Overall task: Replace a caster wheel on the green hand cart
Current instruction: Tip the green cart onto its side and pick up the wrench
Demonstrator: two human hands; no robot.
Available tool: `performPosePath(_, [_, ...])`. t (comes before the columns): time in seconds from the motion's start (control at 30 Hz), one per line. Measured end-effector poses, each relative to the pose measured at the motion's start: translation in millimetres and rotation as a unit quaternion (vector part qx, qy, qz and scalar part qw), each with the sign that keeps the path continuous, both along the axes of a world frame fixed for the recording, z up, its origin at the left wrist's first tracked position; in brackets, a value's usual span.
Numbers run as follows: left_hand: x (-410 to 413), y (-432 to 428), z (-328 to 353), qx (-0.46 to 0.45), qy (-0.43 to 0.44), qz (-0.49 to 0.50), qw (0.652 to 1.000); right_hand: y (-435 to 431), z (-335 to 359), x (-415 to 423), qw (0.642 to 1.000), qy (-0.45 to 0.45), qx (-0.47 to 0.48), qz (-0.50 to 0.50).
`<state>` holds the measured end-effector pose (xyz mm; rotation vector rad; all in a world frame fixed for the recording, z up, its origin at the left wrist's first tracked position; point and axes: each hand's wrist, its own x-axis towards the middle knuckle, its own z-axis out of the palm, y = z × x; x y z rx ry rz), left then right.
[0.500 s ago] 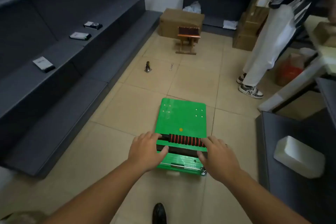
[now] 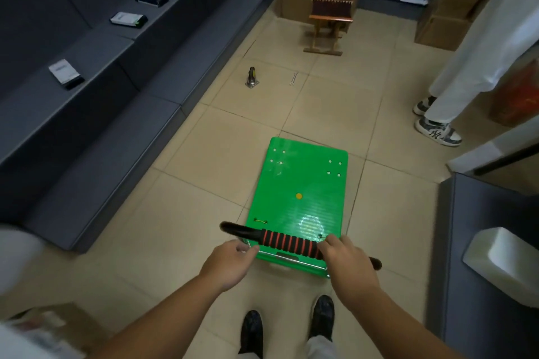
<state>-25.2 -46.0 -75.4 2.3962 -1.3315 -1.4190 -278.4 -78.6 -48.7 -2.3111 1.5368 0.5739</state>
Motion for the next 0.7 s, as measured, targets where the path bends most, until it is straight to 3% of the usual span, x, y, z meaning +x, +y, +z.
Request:
performPosePath(0.27, [-34.3,-49.7,-13.5,-0.025,0.037,0.208,0.977,-50.0,-12.0,-22.8,0.997,-0.050,0.007,0.055])
performPosePath(0.7, [-41.1,-188.3,-21.4,-0.037,0.124,0.279,0.951,-181.8,-20.1,-32.8,0.996,-0.067,-0.039,0.045])
